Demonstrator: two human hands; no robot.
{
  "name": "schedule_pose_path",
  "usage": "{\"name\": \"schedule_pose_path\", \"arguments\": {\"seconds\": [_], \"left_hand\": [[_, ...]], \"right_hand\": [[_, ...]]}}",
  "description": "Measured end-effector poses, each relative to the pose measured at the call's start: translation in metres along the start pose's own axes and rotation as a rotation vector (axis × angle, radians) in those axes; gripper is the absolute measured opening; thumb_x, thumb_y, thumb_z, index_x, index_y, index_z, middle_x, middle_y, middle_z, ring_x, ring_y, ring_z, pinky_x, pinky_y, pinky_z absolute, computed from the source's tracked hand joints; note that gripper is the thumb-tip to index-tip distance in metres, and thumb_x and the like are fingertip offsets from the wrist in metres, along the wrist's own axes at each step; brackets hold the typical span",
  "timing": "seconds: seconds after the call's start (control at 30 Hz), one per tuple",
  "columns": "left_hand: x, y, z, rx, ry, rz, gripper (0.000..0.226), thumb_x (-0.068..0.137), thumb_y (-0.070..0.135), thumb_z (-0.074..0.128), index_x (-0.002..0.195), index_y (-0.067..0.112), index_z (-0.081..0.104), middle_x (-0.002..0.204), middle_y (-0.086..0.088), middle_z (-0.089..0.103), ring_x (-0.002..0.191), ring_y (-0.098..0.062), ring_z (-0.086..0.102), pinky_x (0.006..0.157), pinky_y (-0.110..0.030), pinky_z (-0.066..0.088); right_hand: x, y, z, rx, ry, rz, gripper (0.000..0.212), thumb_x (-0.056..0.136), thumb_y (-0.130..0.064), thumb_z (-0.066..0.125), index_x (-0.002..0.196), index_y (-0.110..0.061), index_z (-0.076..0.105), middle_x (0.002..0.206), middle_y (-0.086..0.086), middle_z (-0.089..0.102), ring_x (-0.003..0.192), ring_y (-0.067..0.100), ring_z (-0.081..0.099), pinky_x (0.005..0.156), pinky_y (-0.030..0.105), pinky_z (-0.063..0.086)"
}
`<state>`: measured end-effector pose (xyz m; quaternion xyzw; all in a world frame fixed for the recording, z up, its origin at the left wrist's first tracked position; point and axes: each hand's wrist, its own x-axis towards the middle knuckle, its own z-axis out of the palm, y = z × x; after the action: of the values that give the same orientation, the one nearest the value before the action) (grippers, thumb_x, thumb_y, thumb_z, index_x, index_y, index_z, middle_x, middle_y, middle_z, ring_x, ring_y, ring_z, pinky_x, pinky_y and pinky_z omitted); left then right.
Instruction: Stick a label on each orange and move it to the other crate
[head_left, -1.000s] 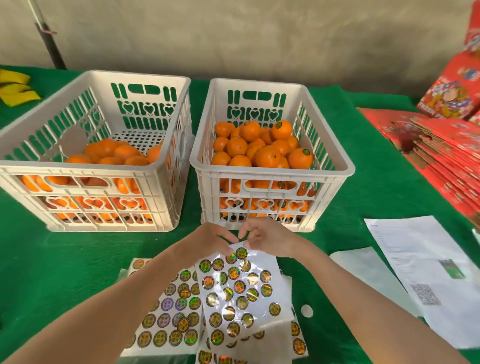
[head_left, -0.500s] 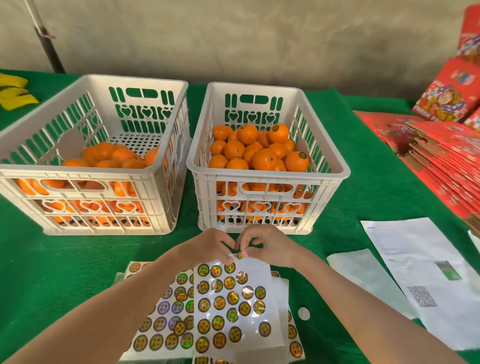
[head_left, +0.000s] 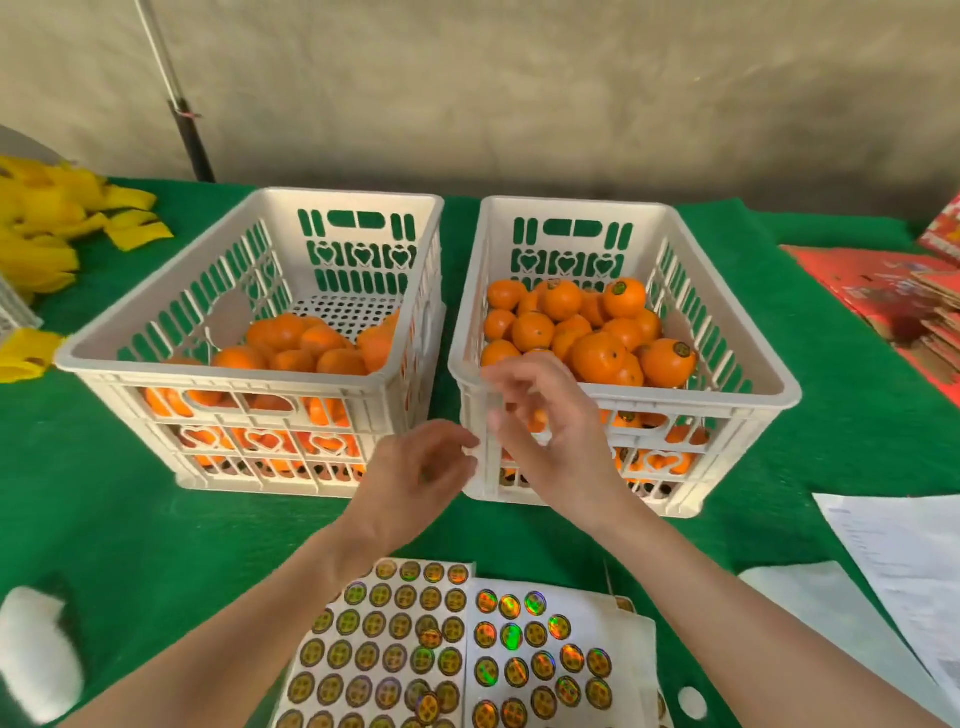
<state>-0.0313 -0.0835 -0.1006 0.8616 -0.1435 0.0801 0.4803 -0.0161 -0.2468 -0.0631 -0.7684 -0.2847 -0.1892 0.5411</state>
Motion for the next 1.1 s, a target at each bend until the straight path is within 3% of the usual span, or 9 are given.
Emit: {"name": "schedule_pose_path", "arguments": {"seconds": [0.1, 0.2, 0.43, 0.5, 0.63, 0.7, 0.83, 0.93, 1.1], "left_hand": [[0.010, -0.007, -0.057, -0.100, 0.275, 0.012, 0.022, 0.090, -0.001, 0.057, 0.093, 0.020, 0.063, 0.068, 0.003, 0.069, 0.049, -0.008, 0.059, 0.047, -0.023, 0.049], [0.027, -0.022, -0.105, -0.170, 0.471, -0.004, 0.027, 0.094, -0.006, 0.048, 0.091, 0.017, 0.061, 0.073, 0.003, 0.069, 0.050, -0.008, 0.058, 0.045, -0.022, 0.047], [0.069, -0.086, -0.187, -0.141, 0.637, -0.183, 0.035, 0.092, -0.008, 0.045, 0.087, 0.024, 0.061, 0.085, -0.006, 0.068, 0.059, -0.007, 0.061, 0.052, -0.017, 0.049], [0.091, -0.105, -0.203, 0.103, 0.529, -0.305, 0.021, 0.088, 0.000, 0.057, 0.096, 0.018, 0.064, 0.094, -0.006, 0.068, 0.074, -0.012, 0.062, 0.065, -0.021, 0.049], [0.122, -0.132, -0.215, 0.639, -0.274, -0.487, 0.034, 0.083, 0.022, 0.071, 0.113, 0.009, 0.063, 0.105, -0.001, 0.062, 0.097, -0.019, 0.059, 0.090, -0.031, 0.049], [0.127, -0.134, -0.211, 0.809, -0.461, -0.514, 0.035, 0.083, 0.024, 0.069, 0.116, 0.012, 0.062, 0.115, -0.003, 0.060, 0.109, -0.022, 0.056, 0.098, -0.036, 0.046], [0.131, -0.131, -0.200, 0.875, -0.522, -0.548, 0.006, 0.087, 0.024, 0.062, 0.087, 0.021, 0.057, 0.089, 0.004, 0.061, 0.076, -0.010, 0.053, 0.074, -0.025, 0.043], [0.132, -0.138, -0.202, 0.828, -0.437, -0.609, 0.037, 0.075, 0.022, 0.073, 0.108, 0.017, 0.058, 0.094, -0.001, 0.062, 0.082, -0.016, 0.058, 0.073, -0.028, 0.050], [0.128, -0.134, -0.217, -0.088, -0.109, -0.487, 0.053, 0.070, -0.008, 0.075, 0.110, 0.019, 0.053, 0.109, -0.011, 0.059, 0.079, -0.021, 0.065, 0.059, -0.023, 0.053]], "right_hand": [[0.046, -0.008, 0.044, -0.076, 0.075, -0.133, 0.037, 0.089, 0.003, 0.051, 0.121, -0.015, 0.053, 0.113, -0.015, 0.051, 0.107, 0.005, 0.048, 0.091, 0.026, 0.043], [0.090, 0.000, 0.094, -0.148, 0.011, -0.022, 0.050, 0.088, 0.008, 0.046, 0.134, -0.009, 0.044, 0.132, 0.003, 0.050, 0.125, 0.013, 0.042, 0.108, 0.030, 0.034], [0.137, 0.035, 0.163, -0.292, -0.146, 0.138, 0.071, 0.086, 0.011, 0.046, 0.147, -0.016, 0.024, 0.137, 0.010, 0.044, 0.125, 0.019, 0.039, 0.098, 0.021, 0.024], [0.137, 0.043, 0.164, -0.314, -0.212, 0.200, 0.079, 0.084, 0.011, 0.046, 0.148, -0.026, 0.019, 0.143, 0.006, 0.040, 0.129, 0.019, 0.036, 0.099, 0.023, 0.024], [0.136, 0.044, 0.160, -0.347, -0.296, 0.251, 0.080, 0.087, 0.009, 0.046, 0.148, -0.032, 0.016, 0.150, 0.003, 0.032, 0.136, 0.019, 0.032, 0.102, 0.026, 0.026], [0.136, 0.041, 0.159, -0.387, -0.340, 0.222, 0.076, 0.089, 0.005, 0.045, 0.148, -0.031, 0.016, 0.147, 0.006, 0.037, 0.128, 0.020, 0.040, 0.098, 0.027, 0.034], [0.137, 0.037, 0.156, -0.413, -0.367, 0.228, 0.074, 0.090, 0.001, 0.047, 0.148, -0.034, 0.016, 0.142, 0.006, 0.041, 0.118, 0.016, 0.045, 0.091, 0.024, 0.037], [0.136, 0.035, 0.157, -0.419, -0.344, 0.243, 0.072, 0.092, -0.002, 0.048, 0.148, -0.034, 0.016, 0.141, 0.003, 0.042, 0.109, 0.006, 0.045, 0.088, 0.020, 0.038], [0.133, 0.029, 0.154, -0.323, -0.188, 0.247, 0.082, 0.090, -0.004, 0.055, 0.143, -0.047, 0.009, 0.146, -0.003, 0.038, 0.125, 0.000, 0.042, 0.079, -0.003, 0.033]]}}
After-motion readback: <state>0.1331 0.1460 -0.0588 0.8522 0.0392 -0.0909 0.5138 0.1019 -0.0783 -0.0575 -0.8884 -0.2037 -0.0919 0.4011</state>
